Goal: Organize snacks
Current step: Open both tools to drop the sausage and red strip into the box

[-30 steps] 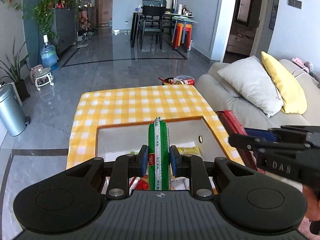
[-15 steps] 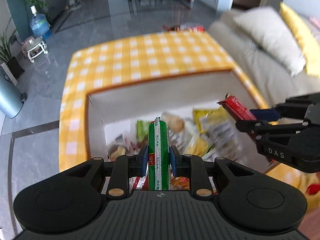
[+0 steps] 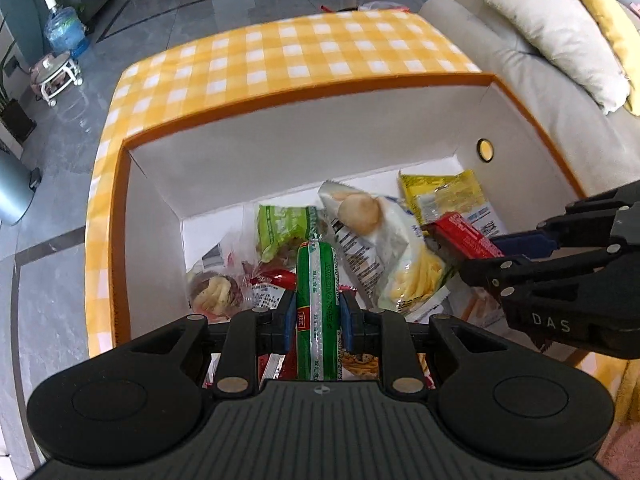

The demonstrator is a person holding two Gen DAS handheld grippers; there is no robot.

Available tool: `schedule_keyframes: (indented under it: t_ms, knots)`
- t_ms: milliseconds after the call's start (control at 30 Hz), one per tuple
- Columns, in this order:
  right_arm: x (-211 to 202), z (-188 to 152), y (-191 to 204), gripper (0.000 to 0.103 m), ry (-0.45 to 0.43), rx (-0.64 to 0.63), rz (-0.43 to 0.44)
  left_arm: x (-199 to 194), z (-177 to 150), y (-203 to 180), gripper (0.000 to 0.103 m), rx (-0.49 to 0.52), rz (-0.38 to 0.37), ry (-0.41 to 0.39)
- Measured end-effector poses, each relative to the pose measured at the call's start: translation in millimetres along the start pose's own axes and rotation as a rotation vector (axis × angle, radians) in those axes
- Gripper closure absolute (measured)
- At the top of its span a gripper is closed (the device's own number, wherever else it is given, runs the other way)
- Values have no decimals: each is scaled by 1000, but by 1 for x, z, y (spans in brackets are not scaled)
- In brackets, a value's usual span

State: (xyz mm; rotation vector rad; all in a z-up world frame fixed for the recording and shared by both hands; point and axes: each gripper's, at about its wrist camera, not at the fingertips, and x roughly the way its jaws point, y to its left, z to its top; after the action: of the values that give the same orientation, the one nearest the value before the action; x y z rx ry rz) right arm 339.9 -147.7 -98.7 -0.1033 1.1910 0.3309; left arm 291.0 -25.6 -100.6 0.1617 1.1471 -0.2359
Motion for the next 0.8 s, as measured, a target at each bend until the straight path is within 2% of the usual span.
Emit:
schedule_keyframes:
  t_ms: [133, 333, 400, 467, 500, 733, 800]
  knots:
    - [7, 1, -3, 81, 40, 46, 37, 6, -1, -1, 78, 3, 8, 13]
    - [12, 3, -1, 80, 64, 41, 23, 10, -2, -2, 77, 17, 9, 16]
    - [11, 4, -1, 80, 60, 40, 18, 7, -2, -2, 73, 23, 20, -4]
    - [8, 4, 1, 72, 54, 37, 9, 4, -1, -3, 62, 24, 32, -21]
    - [7, 5, 1, 65, 49, 35, 1, 2, -1, -3, 61, 23, 37, -32]
    - [-9, 4, 6, 61, 29, 24, -10, -16, -2, -4, 54, 35, 45, -68]
    - [-15, 3, 8, 55, 20, 27, -16, -24, -4, -3, 51, 30, 55, -88]
